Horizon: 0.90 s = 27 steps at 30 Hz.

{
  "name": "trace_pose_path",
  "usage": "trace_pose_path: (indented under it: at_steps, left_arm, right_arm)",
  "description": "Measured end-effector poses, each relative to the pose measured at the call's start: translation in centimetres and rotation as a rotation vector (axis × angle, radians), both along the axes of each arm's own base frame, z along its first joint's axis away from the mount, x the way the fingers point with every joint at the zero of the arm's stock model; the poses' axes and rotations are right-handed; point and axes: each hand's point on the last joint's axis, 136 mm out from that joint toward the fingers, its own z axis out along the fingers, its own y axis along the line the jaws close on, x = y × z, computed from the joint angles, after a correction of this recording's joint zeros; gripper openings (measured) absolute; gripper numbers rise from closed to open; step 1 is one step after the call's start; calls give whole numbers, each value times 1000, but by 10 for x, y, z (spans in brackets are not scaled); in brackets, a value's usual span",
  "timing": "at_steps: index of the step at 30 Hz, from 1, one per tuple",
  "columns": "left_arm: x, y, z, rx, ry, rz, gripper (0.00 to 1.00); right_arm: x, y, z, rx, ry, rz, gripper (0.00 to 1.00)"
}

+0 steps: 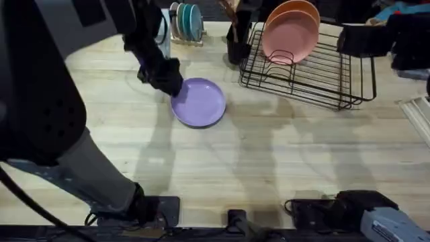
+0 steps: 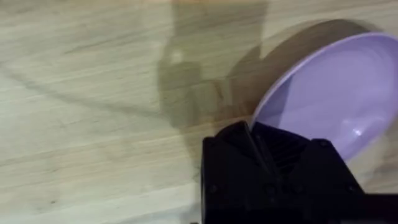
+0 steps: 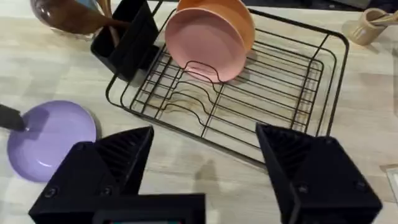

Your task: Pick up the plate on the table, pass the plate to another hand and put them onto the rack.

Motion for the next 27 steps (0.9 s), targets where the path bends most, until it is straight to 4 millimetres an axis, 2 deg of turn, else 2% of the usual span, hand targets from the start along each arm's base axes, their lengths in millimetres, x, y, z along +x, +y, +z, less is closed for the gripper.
trace_pose_path:
  at_steps: [11, 12, 13, 14, 16, 18, 23, 27]
  left_arm:
    - [26, -2, 67, -3, -83, -19, 42]
    - [34, -3, 86, -6, -118, -26, 42]
    - [35, -3, 91, -9, -128, -27, 42]
    - [41, -6, 107, -28, -158, -31, 42]
    - [44, -9, 118, -41, -180, -36, 42]
    - [48, -19, 147, -101, -228, -60, 42]
    - [56, -40, 168, -224, -290, -92, 42]
    - [63, -60, 181, -347, -336, -122, 42]
  right_arm:
    - [0, 0, 0, 0, -2, 0, 998]
    - [0, 0, 1, 0, -3, 0, 998]
    - [0, 0, 1, 0, -3, 0, 998]
    - [0, 0, 1, 0, -3, 0, 998]
    - [1, 0, 1, 0, -4, 0, 998]
    - [4, 0, 7, 13, -30, -8, 998]
    - [8, 3, 14, 65, -61, -20, 998]
    - [14, 20, 14, 135, -51, 55, 997]
